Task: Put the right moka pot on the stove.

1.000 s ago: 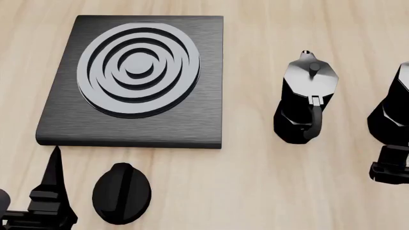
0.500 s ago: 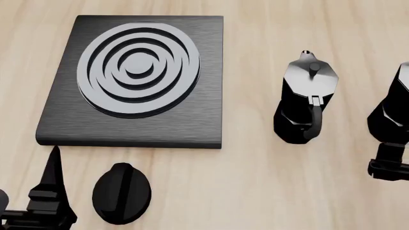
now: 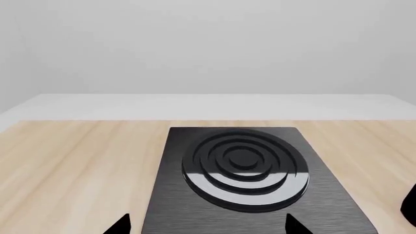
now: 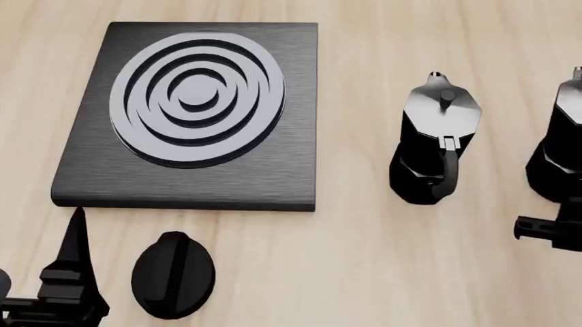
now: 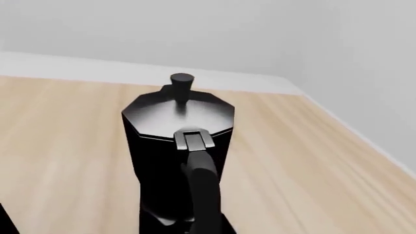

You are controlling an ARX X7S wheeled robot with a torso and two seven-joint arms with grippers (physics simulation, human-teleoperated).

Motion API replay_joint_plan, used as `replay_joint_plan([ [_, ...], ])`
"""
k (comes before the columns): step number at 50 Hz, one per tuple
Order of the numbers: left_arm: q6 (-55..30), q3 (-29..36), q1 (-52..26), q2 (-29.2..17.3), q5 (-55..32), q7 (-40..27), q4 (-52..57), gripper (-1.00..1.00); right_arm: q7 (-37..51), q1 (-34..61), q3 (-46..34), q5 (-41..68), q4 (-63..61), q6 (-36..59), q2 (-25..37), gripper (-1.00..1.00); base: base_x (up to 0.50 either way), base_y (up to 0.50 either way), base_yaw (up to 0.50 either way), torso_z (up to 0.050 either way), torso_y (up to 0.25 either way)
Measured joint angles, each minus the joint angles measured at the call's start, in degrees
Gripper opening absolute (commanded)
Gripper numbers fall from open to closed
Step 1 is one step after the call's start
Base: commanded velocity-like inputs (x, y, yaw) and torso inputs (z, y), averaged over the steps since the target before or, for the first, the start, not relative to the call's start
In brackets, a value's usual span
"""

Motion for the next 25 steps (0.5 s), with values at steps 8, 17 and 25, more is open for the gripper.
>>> replay_joint_plan([
  [8, 0.04, 0.09, -0.09, -0.1, -0.14, -0.1, -0.08, 1.0, 0.82, -2.59, 1.08, 1.7, -3.76, 1.14, 0.67, -1.0, 0.0, 0.0, 0.0, 0.0, 0.0],
  [17, 0.02, 0.25, -0.16, -0.23, -0.25, -0.26, -0.14, 1.0, 2.94, -7.41, 3.84, 4.74, -13.0, 4.02, 2.67, -1.0, 0.0, 0.0, 0.0, 0.0, 0.0],
  [25, -0.04, 0.41, -0.23, -0.35, -0.33, -0.42, -0.19, 1.0, 4.79, -12.5, 6.56, 7.14, -21.83, 5.45, 4.19, -1.0, 0.0, 0.0, 0.0, 0.0, 0.0],
])
